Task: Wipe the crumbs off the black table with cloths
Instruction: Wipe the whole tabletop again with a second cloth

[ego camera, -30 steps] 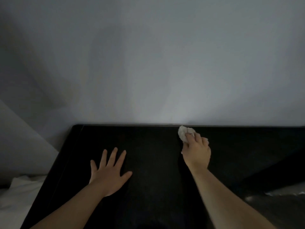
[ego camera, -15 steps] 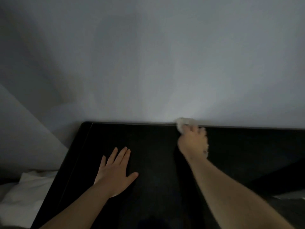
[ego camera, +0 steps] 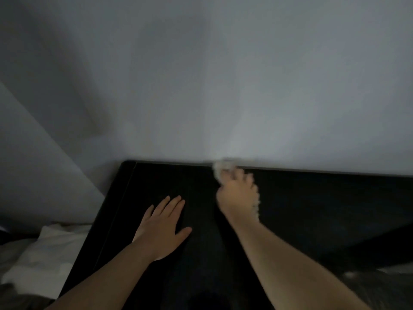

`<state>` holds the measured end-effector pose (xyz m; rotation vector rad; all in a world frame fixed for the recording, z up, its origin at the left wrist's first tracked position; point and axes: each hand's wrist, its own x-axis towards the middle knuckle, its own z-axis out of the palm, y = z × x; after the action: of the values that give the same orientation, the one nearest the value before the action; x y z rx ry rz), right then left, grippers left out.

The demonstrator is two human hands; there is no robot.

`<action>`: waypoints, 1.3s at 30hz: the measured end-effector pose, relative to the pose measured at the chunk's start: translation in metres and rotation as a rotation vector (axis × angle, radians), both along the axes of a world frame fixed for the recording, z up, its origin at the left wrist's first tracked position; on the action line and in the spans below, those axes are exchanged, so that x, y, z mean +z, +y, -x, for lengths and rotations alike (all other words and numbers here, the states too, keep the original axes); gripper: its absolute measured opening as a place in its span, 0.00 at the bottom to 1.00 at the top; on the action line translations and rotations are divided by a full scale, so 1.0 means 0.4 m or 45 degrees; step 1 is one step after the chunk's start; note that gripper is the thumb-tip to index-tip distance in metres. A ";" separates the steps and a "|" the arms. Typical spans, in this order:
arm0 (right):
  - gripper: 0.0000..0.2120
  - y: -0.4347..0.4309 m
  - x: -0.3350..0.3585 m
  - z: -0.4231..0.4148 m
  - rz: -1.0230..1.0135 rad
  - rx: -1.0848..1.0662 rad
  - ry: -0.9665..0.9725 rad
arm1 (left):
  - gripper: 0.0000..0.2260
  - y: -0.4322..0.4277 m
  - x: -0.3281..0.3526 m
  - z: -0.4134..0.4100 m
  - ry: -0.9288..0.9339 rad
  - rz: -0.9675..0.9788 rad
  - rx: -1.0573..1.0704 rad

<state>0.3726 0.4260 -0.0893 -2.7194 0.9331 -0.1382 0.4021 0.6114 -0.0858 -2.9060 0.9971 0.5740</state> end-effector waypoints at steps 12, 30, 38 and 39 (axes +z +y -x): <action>0.26 0.077 0.004 -0.055 0.052 0.036 0.040 | 0.46 0.216 -0.050 -0.073 -0.132 0.051 0.196; 0.23 0.274 -0.034 -0.023 0.220 1.043 -0.244 | 0.31 0.338 -0.100 -0.082 -0.266 0.272 -0.025; 0.22 0.290 -0.029 -0.077 0.110 0.444 -0.201 | 0.29 0.356 -0.115 -0.060 -0.301 0.397 0.064; 0.22 0.332 -0.039 -0.052 0.098 0.694 -0.279 | 0.29 0.356 -0.113 -0.060 -0.290 0.394 0.073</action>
<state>0.3933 0.5587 -0.1049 -2.8409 0.1149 -0.3573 0.4259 0.7536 -0.1308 -3.1780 1.0568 0.0887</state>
